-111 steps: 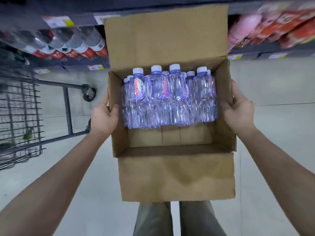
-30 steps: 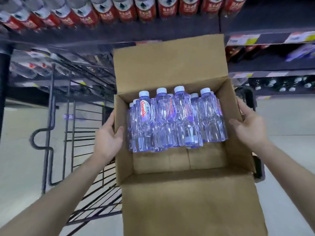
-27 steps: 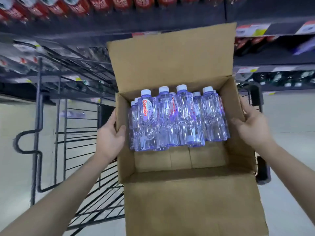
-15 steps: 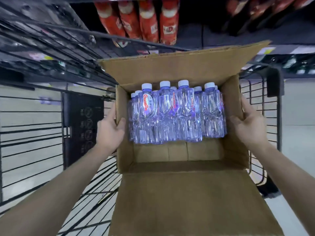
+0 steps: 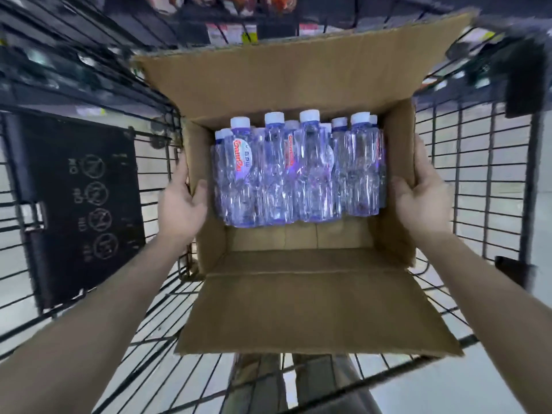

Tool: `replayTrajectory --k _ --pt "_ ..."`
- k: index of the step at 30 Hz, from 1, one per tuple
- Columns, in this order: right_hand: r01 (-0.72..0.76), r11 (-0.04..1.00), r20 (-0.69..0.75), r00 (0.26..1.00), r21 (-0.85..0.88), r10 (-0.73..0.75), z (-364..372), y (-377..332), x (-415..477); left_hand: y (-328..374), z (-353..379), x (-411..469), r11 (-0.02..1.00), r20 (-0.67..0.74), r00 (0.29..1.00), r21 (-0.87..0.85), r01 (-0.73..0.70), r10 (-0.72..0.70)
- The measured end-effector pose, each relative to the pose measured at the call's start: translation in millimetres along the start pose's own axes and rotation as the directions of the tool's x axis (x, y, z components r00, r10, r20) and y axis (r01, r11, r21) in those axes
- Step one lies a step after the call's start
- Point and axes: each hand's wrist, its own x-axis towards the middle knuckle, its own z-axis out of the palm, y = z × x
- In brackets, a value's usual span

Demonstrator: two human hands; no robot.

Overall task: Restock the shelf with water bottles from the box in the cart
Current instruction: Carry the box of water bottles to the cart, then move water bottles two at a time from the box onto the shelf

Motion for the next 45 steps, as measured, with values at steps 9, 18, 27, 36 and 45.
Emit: replayTrajectory --k 9,18,27,36,45 --pt "-0.061 0.992 -0.134 0.990 -0.107 0.047 -11 -58 -5 49 -21 -6 0.999 -0.093 0.995 0.021 0.034 -0.032" --pt "-0.049 0.997 0.188 0.981 0.066 0.035 27 -162 25 150 -11 6 0.941 0.070 0.977 0.263 -0.214 0.203" --pt "-0.010 0.983 0.454 0.886 -0.184 0.094 41 -157 47 157 9 34 0.812 0.380 0.917 0.569 -0.132 -0.118" --pt "-0.117 0.978 0.410 0.894 -0.175 0.181 42 -156 44 167 15 32 0.931 0.337 0.919 0.356 0.077 -0.204" --pt "-0.324 0.832 0.306 0.931 0.451 0.197 33 -132 -1 173 4 -35 0.997 0.122 0.991 -0.052 0.059 -0.052"
